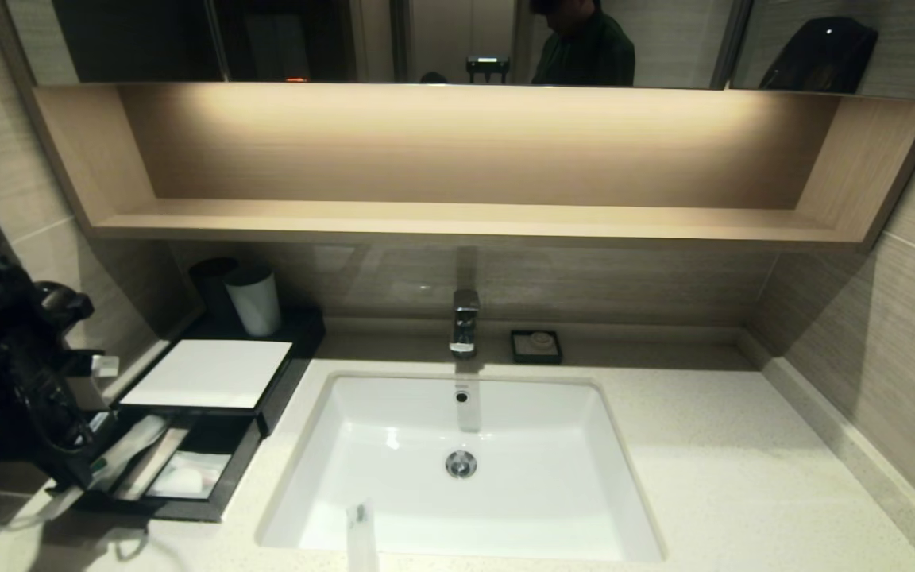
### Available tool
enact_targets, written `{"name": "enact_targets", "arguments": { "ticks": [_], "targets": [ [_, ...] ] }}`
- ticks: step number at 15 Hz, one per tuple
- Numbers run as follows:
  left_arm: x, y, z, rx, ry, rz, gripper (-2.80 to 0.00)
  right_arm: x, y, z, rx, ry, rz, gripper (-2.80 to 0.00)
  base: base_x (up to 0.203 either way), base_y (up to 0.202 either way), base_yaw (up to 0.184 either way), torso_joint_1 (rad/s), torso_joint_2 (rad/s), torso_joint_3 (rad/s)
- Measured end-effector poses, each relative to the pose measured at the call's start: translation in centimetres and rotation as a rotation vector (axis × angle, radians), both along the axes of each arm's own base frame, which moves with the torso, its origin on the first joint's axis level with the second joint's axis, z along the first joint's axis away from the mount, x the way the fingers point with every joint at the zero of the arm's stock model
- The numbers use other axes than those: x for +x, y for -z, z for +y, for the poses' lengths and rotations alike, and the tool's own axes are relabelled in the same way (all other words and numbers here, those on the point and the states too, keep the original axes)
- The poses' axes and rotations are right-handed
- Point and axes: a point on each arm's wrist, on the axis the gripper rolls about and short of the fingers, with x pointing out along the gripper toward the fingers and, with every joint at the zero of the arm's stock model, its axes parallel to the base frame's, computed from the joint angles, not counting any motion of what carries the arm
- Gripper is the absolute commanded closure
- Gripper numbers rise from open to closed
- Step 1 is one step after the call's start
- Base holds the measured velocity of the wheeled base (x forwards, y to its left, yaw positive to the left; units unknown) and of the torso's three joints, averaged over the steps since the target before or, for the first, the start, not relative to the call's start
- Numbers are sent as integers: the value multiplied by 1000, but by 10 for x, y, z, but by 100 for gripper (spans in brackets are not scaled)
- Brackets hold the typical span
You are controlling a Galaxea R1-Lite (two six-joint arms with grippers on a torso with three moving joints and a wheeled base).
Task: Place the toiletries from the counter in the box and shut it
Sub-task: Place the bathroom toiletry into the drawer
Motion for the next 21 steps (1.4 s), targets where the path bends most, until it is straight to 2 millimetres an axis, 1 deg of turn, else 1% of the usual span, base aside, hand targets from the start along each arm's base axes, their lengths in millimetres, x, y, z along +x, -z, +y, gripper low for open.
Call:
{"name": "enact_targets", "arguments": {
  "ticks": [10,16,21],
  "targets": [
    [22,11,7,7,1,-25,0,0,0,0,0,0,0,0,0,0,0,0,0,0],
    [32,15,10,9,1,-39,0,0,0,0,0,0,0,0,0,0,0,0,0,0],
    [41,24,13,13,8,-49,0,0,0,0,0,0,0,0,0,0,0,0,0,0]
  ]
}}
